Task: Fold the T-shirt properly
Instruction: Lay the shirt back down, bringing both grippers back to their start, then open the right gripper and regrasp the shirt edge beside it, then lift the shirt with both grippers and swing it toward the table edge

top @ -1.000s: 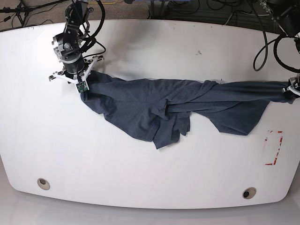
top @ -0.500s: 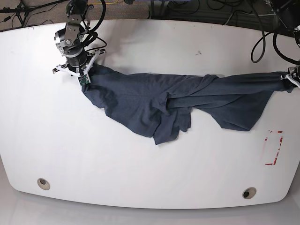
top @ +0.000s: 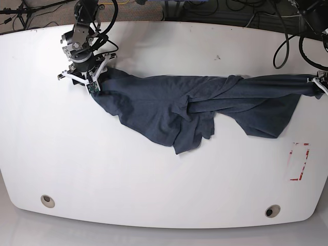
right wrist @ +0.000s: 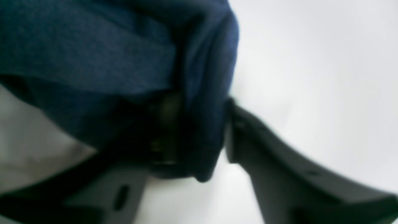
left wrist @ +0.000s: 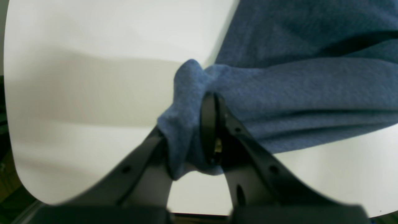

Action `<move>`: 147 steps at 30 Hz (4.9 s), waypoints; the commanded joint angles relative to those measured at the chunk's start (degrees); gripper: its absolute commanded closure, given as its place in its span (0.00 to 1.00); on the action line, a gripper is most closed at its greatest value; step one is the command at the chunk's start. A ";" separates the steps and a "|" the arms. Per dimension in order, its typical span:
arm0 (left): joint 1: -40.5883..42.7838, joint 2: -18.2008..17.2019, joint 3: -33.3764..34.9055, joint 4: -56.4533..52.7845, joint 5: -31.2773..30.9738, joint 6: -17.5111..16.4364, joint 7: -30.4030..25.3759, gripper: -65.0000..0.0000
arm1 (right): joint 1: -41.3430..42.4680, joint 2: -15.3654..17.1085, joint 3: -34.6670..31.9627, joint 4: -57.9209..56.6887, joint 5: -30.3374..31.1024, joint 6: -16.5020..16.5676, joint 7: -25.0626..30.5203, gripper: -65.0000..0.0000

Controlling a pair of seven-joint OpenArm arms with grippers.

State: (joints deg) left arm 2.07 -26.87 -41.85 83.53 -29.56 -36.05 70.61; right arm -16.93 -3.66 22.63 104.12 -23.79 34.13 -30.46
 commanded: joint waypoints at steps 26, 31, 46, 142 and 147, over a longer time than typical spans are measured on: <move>-0.79 -1.30 0.22 1.26 -0.28 -0.12 -1.03 1.00 | 13.54 0.01 -7.91 -2.18 0.71 0.55 -4.31 0.31; -0.79 -1.30 0.22 1.26 -0.28 -0.12 -1.03 1.00 | 14.42 0.01 -7.82 -4.82 0.71 0.64 -4.31 0.31; -0.88 -1.30 0.22 1.09 -0.28 -0.12 -1.03 1.00 | 14.25 -0.16 -7.38 -7.28 0.71 4.07 -6.07 0.32; -51.43 1.51 6.28 -2.34 -0.46 15.17 -0.76 1.00 | 54.86 16.19 -7.56 1.16 0.63 4.60 -18.90 1.00; -47.03 1.51 6.28 -2.34 -0.55 14.91 -0.76 1.00 | 47.39 14.34 -7.47 4.41 0.63 4.60 -18.64 1.00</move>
State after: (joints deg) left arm -44.82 -24.18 -35.46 80.49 -30.63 -21.26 71.20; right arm 31.38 10.96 15.05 106.39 -22.09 39.64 -49.60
